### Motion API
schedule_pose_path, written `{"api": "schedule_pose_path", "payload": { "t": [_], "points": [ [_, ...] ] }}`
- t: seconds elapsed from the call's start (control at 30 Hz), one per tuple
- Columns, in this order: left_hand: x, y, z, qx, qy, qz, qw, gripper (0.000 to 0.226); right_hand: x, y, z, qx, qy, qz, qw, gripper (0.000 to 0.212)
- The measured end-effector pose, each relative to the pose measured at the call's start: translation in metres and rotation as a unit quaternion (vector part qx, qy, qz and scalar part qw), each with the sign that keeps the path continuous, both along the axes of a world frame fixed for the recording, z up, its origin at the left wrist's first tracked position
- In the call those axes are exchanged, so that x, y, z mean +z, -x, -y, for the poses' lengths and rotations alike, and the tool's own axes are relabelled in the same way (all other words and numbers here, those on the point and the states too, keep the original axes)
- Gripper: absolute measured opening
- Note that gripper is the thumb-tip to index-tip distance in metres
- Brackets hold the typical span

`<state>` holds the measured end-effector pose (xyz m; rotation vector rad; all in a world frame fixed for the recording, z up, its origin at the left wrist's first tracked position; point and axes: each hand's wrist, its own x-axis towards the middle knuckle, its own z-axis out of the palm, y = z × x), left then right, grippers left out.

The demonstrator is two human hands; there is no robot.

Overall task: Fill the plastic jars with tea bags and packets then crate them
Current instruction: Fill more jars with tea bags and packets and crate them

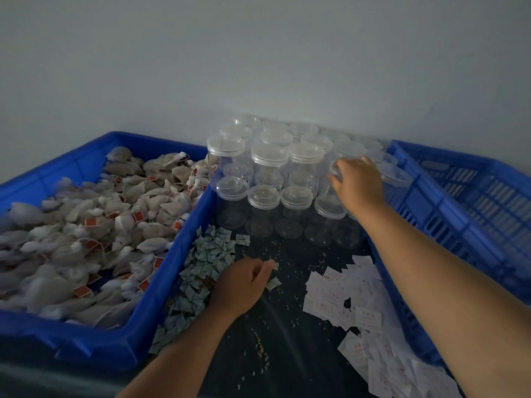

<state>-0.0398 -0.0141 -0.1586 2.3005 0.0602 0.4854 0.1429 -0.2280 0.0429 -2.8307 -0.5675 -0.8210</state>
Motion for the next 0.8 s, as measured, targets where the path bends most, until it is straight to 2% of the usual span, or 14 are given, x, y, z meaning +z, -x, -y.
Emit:
{"api": "schedule_pose_path", "payload": {
  "t": [0.13, 0.23, 0.3, 0.37, 0.47, 0.6, 0.73, 0.8],
  "points": [
    [0.002, 0.000, 0.000, 0.000, 0.000, -0.002, 1.000, 0.052, -0.012, 0.009, -0.002, 0.042, -0.118, -0.006, 0.992, 0.027],
    [0.001, 0.000, 0.000, -0.001, -0.004, 0.002, 1.000, 0.049, -0.003, 0.029, 0.002, 0.073, -0.211, 0.072, 0.972, 0.041],
    [0.000, 0.000, 0.000, -0.005, 0.010, 0.011, 1.000, 0.052, 0.003, 0.053, 0.002, 0.100, -0.281, 0.142, 0.944, 0.051],
    [-0.001, -0.001, -0.002, -0.004, 0.035, 0.011, 0.999, 0.056, -0.005, 0.085, 0.001, 0.123, -0.329, 0.164, 0.922, 0.061],
    [-0.001, -0.001, -0.002, 0.002, 0.053, 0.006, 0.999, 0.050, -0.050, 0.147, -0.004, 0.143, -0.396, 0.062, 0.905, 0.076],
    [0.003, 0.000, -0.004, -0.001, 0.073, -0.010, 0.997, 0.036, -0.137, 0.227, -0.022, 0.145, -0.407, -0.063, 0.900, 0.094],
    [0.009, 0.004, -0.003, -0.013, 0.095, -0.034, 0.995, 0.035, -0.178, 0.254, -0.032, 0.145, -0.442, -0.199, 0.863, 0.115],
    [0.018, 0.005, -0.003, -0.034, 0.129, -0.056, 0.989, 0.040, -0.182, 0.251, -0.031, 0.127, -0.421, -0.235, 0.867, 0.099]
  ]
}}
